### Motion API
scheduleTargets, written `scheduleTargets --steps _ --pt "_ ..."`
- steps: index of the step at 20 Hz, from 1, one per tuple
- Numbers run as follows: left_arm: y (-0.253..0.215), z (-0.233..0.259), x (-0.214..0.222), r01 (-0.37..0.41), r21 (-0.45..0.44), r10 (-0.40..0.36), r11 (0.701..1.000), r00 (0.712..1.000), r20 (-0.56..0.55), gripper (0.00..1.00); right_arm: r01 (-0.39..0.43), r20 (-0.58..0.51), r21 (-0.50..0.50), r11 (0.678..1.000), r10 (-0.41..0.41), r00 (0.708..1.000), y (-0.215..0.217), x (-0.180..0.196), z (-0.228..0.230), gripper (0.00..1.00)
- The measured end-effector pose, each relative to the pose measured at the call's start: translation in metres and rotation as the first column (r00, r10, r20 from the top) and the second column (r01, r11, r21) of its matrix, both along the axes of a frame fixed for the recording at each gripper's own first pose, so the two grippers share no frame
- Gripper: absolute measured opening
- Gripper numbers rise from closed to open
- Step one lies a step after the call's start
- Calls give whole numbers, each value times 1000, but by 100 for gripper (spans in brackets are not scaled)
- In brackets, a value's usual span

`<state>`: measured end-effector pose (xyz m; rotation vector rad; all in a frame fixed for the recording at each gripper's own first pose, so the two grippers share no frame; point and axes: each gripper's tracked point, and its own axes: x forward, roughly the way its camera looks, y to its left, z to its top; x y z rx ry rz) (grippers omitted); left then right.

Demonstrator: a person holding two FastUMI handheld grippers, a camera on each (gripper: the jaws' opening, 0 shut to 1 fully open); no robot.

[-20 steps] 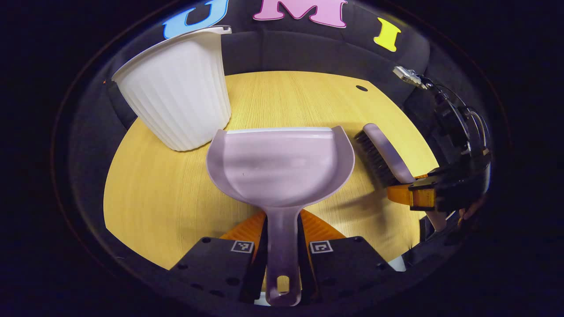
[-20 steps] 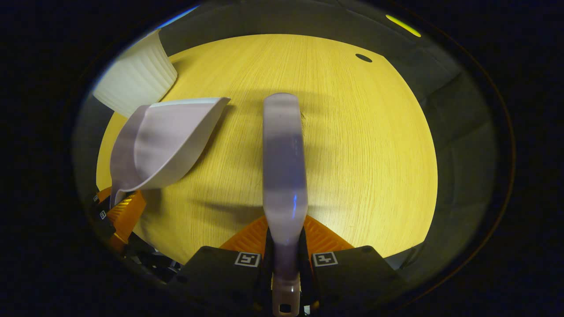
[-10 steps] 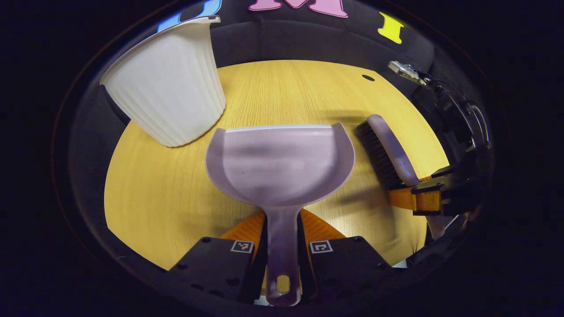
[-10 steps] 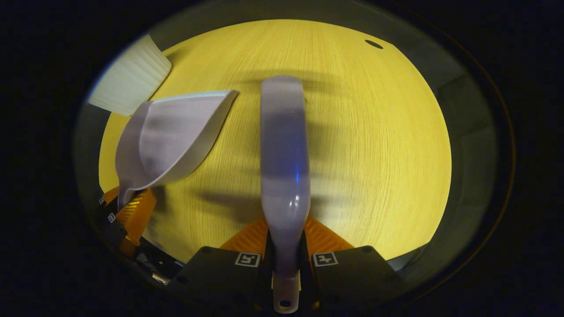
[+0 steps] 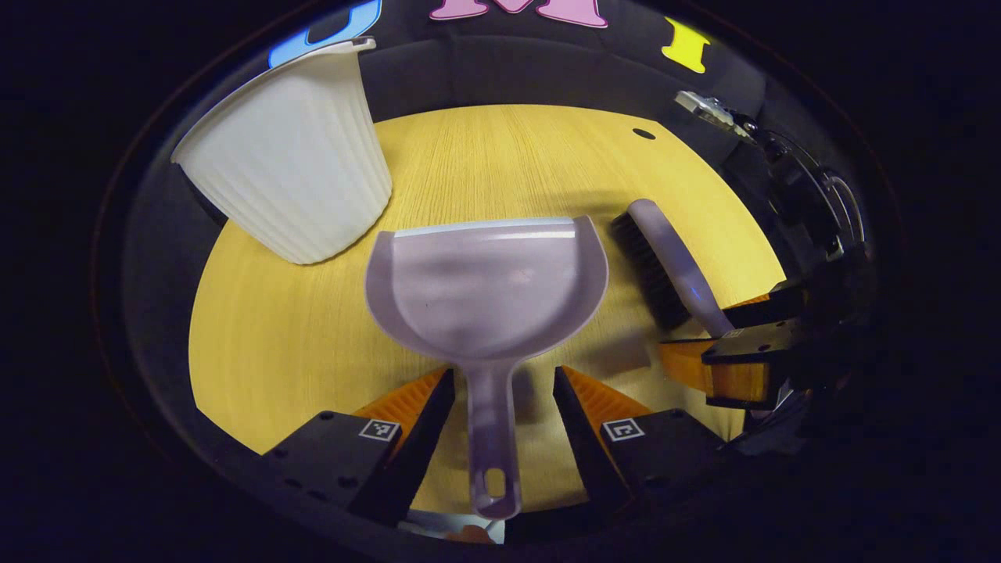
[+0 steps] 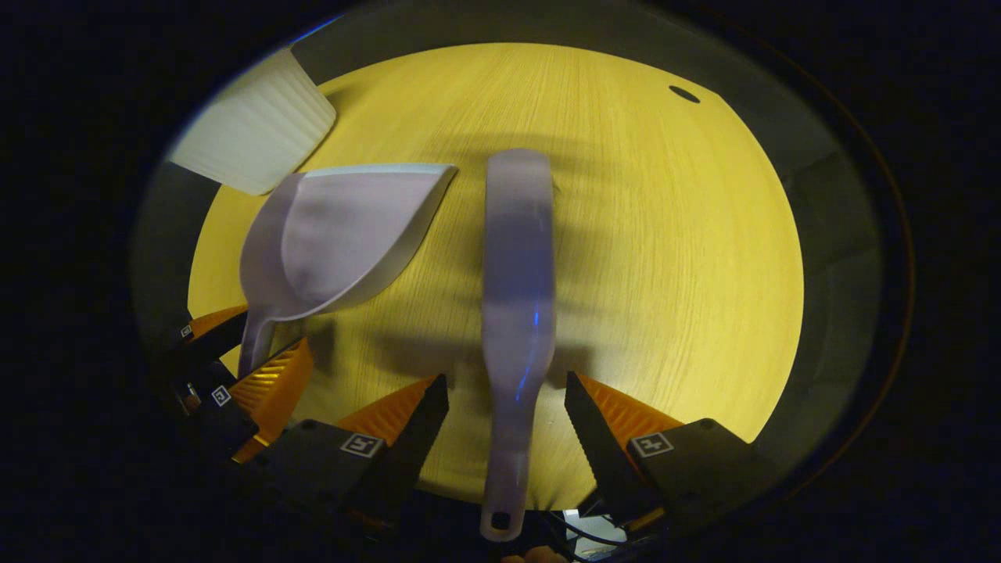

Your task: Pick up the small broom and dustpan from the desktop, sweep the trash into the dustpan with the broom, and then empty the trash into the garbage bin.

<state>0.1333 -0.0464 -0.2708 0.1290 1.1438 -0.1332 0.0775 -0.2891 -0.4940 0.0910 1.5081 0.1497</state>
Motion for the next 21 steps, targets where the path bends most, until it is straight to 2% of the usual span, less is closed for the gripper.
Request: scheduleTargets --steps 1,2,3,5,7,8,9,10,11,13,15,16,17,19,21 --pt "-2 10 -1 6 -11 -5 1000 1000 30 77 14 34 -8 1000 -13 999 -5 0 11 100" --pt "-4 22 1 12 -29 -10 1000 998 64 77 31 71 -6 999 -31 997 -8 2 23 100" --pt "-6 32 1 18 -46 -14 999 996 85 77 49 107 1 999 -49 993 -9 3 34 96" --pt "-7 58 3 26 -69 -16 997 989 144 77 89 184 15 996 -90 979 -10 7 68 99" --pt "-12 107 10 43 -87 -18 995 962 272 77 121 310 36 992 -126 942 -9 18 118 99" --pt "-15 130 10 66 -106 -25 992 939 343 77 133 380 71 989 -150 913 -5 26 149 94" --pt "-18 152 6 98 -124 -40 987 913 406 77 132 429 121 984 -172 887 -1 33 172 94" --pt "-18 178 1 125 -141 -43 982 877 478 77 130 483 157 979 -191 855 4 38 202 97" --pt "-17 202 -5 140 -162 -31 977 841 540 77 126 558 169 978 -200 806 4 44 228 97" --pt "-7 239 -19 150 -192 9 970 766 643 76 127 707 136 982 -186 682 3 54 260 96" --pt "10 253 -38 124 -193 46 973 720 693 77 144 822 102 984 -165 546 -3 60 272 96" --pt "10 253 -46 117 -199 59 973 706 705 77 135 856 93 986 -149 495 -1 62 275 96" --pt "12 253 -53 104 -208 79 972 693 717 77 116 880 90 989 -134 456 0 65 274 96" --pt "14 254 -62 94 -224 104 970 674 732 77 86 896 81 993 -110 431 -3 66 274 96" --pt "23 261 -65 83 -217 116 973 636 763 77 81 914 63 995 -90 395 -8 66 274 97"
